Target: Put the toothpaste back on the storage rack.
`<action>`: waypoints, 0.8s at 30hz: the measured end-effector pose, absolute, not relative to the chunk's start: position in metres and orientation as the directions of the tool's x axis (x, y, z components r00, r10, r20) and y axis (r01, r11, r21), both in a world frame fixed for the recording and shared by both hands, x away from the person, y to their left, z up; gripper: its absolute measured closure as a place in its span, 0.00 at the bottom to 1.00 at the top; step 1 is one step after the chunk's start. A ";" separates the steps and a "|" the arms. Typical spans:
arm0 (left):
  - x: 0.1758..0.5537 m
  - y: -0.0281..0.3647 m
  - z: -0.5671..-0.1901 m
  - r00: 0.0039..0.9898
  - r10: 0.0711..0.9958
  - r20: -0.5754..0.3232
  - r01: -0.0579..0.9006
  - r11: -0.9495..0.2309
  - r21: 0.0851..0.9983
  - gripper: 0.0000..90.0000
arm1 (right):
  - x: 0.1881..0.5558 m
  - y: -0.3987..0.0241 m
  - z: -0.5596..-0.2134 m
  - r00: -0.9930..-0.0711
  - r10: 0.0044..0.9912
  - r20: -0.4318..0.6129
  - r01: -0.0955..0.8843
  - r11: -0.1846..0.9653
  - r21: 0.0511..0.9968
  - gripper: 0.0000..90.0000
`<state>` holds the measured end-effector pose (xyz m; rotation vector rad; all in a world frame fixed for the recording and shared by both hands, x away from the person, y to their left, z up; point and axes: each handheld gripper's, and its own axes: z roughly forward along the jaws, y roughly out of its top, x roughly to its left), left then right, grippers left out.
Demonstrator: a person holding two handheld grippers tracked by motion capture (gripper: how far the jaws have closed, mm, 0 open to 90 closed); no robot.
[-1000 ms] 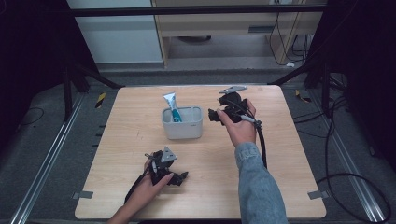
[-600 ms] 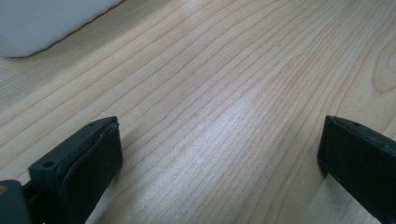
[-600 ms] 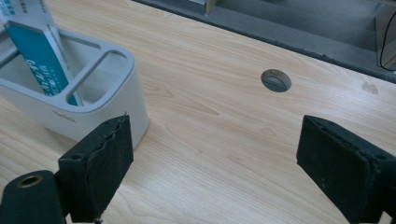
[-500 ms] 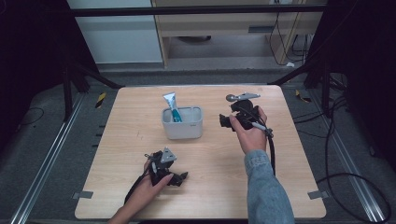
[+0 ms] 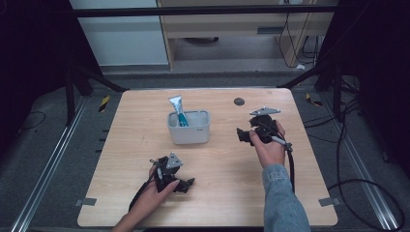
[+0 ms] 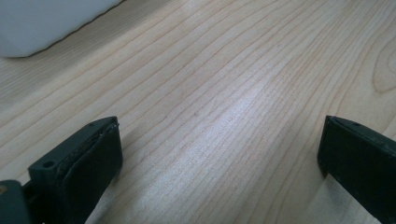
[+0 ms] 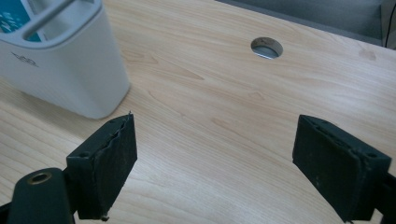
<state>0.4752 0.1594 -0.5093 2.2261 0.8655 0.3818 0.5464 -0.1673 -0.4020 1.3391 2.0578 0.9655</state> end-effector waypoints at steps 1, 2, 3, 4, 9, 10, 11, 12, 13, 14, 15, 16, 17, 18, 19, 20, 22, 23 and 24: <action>0.475 0.160 -0.509 0.733 0.680 0.018 0.472 -0.527 0.707 0.00 | 0.545 -0.170 -0.405 -0.389 0.921 -0.029 0.568 0.264 0.779 0.16; 0.475 0.160 -0.509 0.734 0.679 0.020 0.471 -0.530 0.705 0.00 | 0.545 -0.173 -0.407 -0.383 0.923 -0.034 0.574 0.267 0.774 0.15; 0.475 0.160 -0.509 0.734 0.679 0.020 0.471 -0.530 0.706 0.00 | 0.544 -0.176 -0.410 -0.380 0.924 -0.042 0.577 0.272 0.770 0.15; 0.475 0.160 -0.509 0.734 0.679 0.020 0.471 -0.530 0.706 0.00 | 0.543 -0.179 -0.413 -0.373 0.927 -0.039 0.583 0.267 0.768 0.15; 0.475 0.160 -0.509 0.734 0.679 0.020 0.471 -0.530 0.705 0.00 | 0.539 -0.190 -0.425 -0.354 0.934 -0.035 0.592 0.253 0.765 0.15; 0.475 0.160 -0.509 0.734 0.679 0.020 0.471 -0.530 0.705 0.00 | 0.538 -0.192 -0.428 -0.352 0.935 -0.039 0.593 0.255 0.764 0.15; 0.475 0.160 -0.509 0.734 0.679 0.020 0.471 -0.530 0.705 0.00 | 0.537 -0.194 -0.431 -0.348 0.937 -0.038 0.594 0.252 0.764 0.15; 0.475 0.160 -0.509 0.734 0.679 0.020 0.471 -0.530 0.706 0.00 | 0.537 -0.196 -0.433 -0.345 0.938 -0.041 0.599 0.254 0.760 0.15; 0.475 0.160 -0.509 0.734 0.679 0.020 0.471 -0.530 0.705 0.00 | 0.536 -0.198 -0.436 -0.340 0.939 -0.043 0.599 0.252 0.760 0.15; 0.475 0.160 -0.509 0.734 0.679 0.020 0.471 -0.530 0.705 0.00 | 0.535 -0.199 -0.438 -0.336 0.941 -0.037 0.602 0.244 0.760 0.15; 0.475 0.160 -0.509 0.734 0.679 0.020 0.471 -0.530 0.706 0.00 | 0.534 -0.201 -0.440 -0.330 0.943 -0.037 0.605 0.241 0.759 0.15; 0.475 0.160 -0.509 0.734 0.679 0.020 0.471 -0.530 0.705 0.00 | 0.534 -0.203 -0.442 -0.325 0.945 -0.034 0.609 0.236 0.757 0.15; 0.475 0.160 -0.509 0.734 0.679 0.020 0.471 -0.530 0.706 0.00 | 0.533 -0.205 -0.445 -0.322 0.946 -0.037 0.612 0.238 0.754 0.14; 0.475 0.160 -0.509 0.734 0.679 0.020 0.471 -0.530 0.706 0.00 | 0.533 -0.206 -0.447 -0.315 0.948 -0.041 0.614 0.237 0.753 0.14; 0.475 0.160 -0.509 0.734 0.679 0.020 0.471 -0.530 0.706 0.00 | 0.532 -0.208 -0.449 -0.308 0.950 -0.057 0.619 0.245 0.746 0.14; 0.475 0.160 -0.509 0.734 0.679 0.020 0.471 -0.530 0.706 0.00 | 0.532 -0.209 -0.451 -0.305 0.950 -0.066 0.620 0.251 0.743 0.15; 0.475 0.160 -0.509 0.734 0.679 0.020 0.471 -0.530 0.706 0.00 | 0.531 -0.212 -0.455 -0.291 0.955 -0.049 0.626 0.229 0.746 0.14; 0.475 0.160 -0.509 0.734 0.679 0.020 0.470 -0.530 0.706 0.00 | 0.531 -0.214 -0.457 -0.288 0.956 -0.050 0.625 0.227 0.747 0.14; 0.475 0.160 -0.509 0.734 0.679 0.020 0.471 -0.530 0.706 0.00 | 0.531 -0.215 -0.458 -0.283 0.958 -0.041 0.630 0.218 0.745 0.15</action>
